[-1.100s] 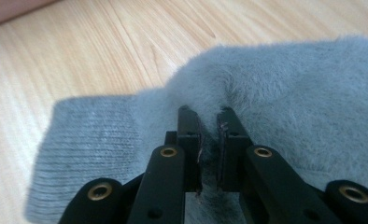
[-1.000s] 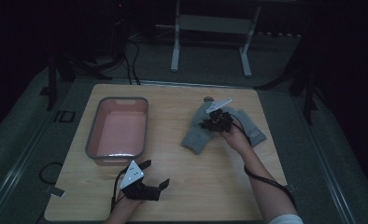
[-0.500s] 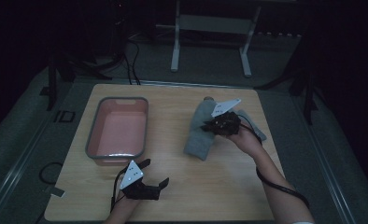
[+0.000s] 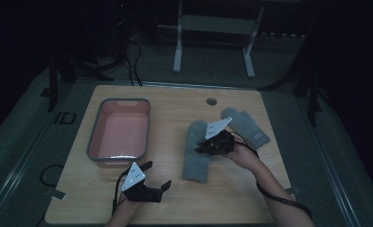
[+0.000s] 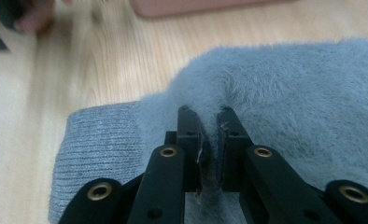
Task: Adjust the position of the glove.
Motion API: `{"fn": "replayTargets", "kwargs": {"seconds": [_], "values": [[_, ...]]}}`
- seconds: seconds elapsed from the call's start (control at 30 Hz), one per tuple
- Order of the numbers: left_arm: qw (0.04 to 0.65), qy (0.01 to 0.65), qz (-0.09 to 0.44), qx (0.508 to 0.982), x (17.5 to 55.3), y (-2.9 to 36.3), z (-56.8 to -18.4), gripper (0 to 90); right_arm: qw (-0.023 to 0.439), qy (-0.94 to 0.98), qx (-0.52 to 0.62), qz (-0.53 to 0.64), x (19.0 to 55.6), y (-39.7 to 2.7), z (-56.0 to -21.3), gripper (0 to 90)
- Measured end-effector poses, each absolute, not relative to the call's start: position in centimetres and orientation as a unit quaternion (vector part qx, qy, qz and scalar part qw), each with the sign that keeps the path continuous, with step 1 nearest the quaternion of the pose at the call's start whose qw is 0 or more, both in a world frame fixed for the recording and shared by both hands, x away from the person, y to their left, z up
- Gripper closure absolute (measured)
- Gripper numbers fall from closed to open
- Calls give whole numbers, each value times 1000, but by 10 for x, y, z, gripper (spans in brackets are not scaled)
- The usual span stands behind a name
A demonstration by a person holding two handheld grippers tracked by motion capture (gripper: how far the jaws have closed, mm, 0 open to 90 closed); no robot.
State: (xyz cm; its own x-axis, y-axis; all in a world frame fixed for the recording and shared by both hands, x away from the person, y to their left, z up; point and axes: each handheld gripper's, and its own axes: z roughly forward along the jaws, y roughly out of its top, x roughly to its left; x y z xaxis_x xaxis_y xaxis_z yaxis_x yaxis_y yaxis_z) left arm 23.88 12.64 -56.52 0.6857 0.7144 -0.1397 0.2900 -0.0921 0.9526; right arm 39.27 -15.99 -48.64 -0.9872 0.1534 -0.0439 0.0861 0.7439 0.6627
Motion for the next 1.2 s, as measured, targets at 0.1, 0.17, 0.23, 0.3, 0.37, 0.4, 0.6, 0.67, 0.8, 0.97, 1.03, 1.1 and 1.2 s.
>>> {"fn": "replayTargets", "kwargs": {"seconds": [0.1, 0.17, 0.23, 0.3, 0.37, 0.4, 0.6, 0.67, 0.8, 0.97, 1.03, 1.1, 1.2], "values": [[575, 350, 183, 716, 239, 126, -565, 8, 33, 937, 62, 343, 398, -156, -503, 824], [575, 350, 182, 716, 239, 126, -565, 8, 20, 937, 62, 342, 403, -153, -512, 825], [575, 350, 181, 717, 239, 126, -565, 8, 15, 941, 61, 334, 406, -149, -520, 819], [575, 350, 180, 717, 239, 126, -565, 8, 16, 944, 60, 324, 410, -146, -528, 783], [574, 349, 180, 718, 239, 126, -565, 8, 3, 943, 69, 327, 415, -145, -533, 687], [573, 349, 179, 719, 239, 126, -565, 8, -1, 943, 74, 324, 418, -145, -535, 622], [571, 347, 180, 721, 238, 126, -565, 8, 12, 942, 85, 326, 419, -148, -531, 447], [571, 349, 179, 721, 239, 126, -565, 8, 22, 943, 85, 322, 417, -150, -526, 424], [571, 350, 179, 720, 239, 126, -566, 8, 33, 937, 102, 331, 415, -157, -511, 364], [572, 352, 177, 720, 239, 126, -566, 8, 64, 926, 120, 353, 412, -174, -486, 330], [571, 352, 176, 720, 240, 126, -567, 8, 79, 921, 129, 358, 411, -182, -476, 284], [571, 352, 173, 721, 240, 126, -567, 8, 92, 914, 145, 369, 411, -192, -467, 195], [571, 352, 173, 721, 240, 125, -567, 8, 101, 903, 172, 381, 412, -203, -459, 126]]}}
